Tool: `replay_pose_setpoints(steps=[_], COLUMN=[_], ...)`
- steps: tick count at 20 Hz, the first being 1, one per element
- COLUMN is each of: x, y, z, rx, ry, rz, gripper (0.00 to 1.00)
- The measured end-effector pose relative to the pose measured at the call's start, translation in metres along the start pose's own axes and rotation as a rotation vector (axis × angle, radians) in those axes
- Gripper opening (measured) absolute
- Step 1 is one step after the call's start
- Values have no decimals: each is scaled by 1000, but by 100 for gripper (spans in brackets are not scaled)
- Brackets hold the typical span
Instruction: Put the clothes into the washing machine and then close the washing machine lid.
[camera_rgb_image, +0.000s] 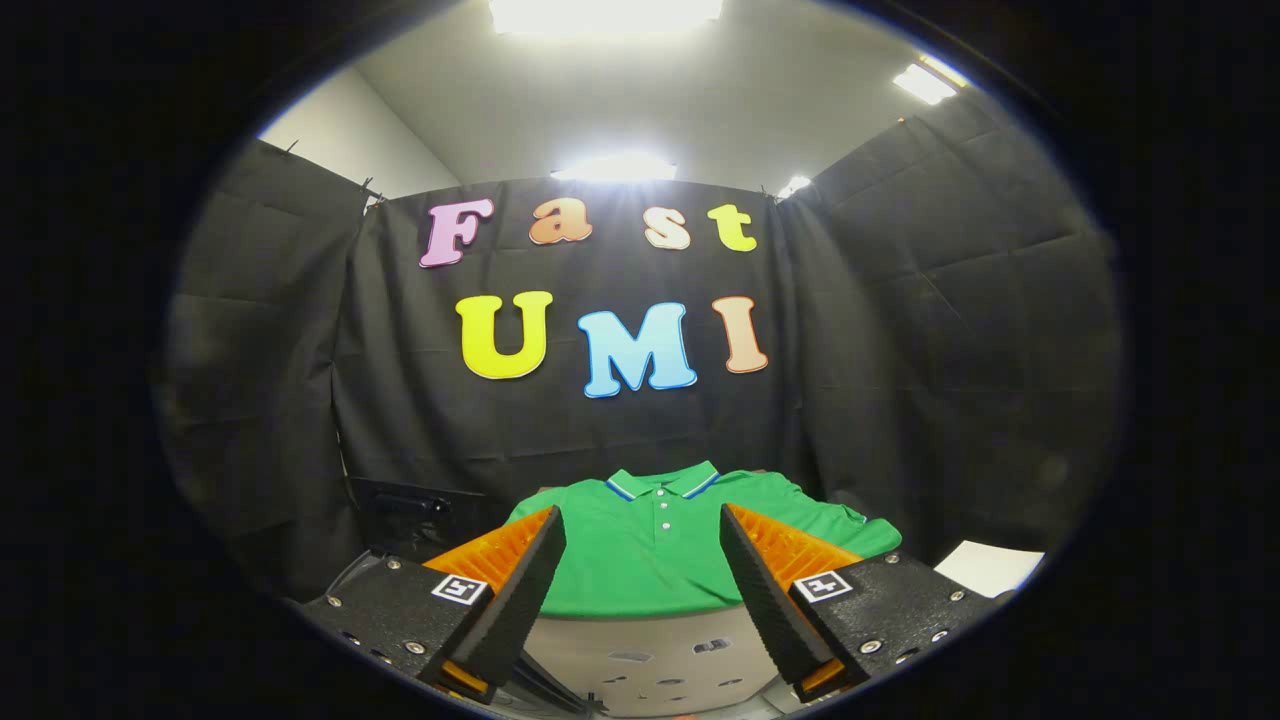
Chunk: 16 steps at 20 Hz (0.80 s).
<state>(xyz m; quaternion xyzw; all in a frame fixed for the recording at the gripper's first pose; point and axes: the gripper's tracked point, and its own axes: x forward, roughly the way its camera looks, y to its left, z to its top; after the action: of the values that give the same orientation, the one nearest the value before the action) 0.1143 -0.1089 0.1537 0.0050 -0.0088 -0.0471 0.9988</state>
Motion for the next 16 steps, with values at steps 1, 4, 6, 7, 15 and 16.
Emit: replay_pose_setpoints(steps=[1, 4, 6, 7, 15, 16], x=[9, 36, 53, 61, 126, 134], y=[-2, -2, -4, -4, -7, -8], z=[3, 6, 9, 9, -11, -15], rx=[2, 1, -12, -22, -44, -43], ry=[5, 42, 63, 71, 228, 249], rz=[-3, 12, 19, 24, 58, 60], gripper=[95, 95, 95, 96, 96, 96])
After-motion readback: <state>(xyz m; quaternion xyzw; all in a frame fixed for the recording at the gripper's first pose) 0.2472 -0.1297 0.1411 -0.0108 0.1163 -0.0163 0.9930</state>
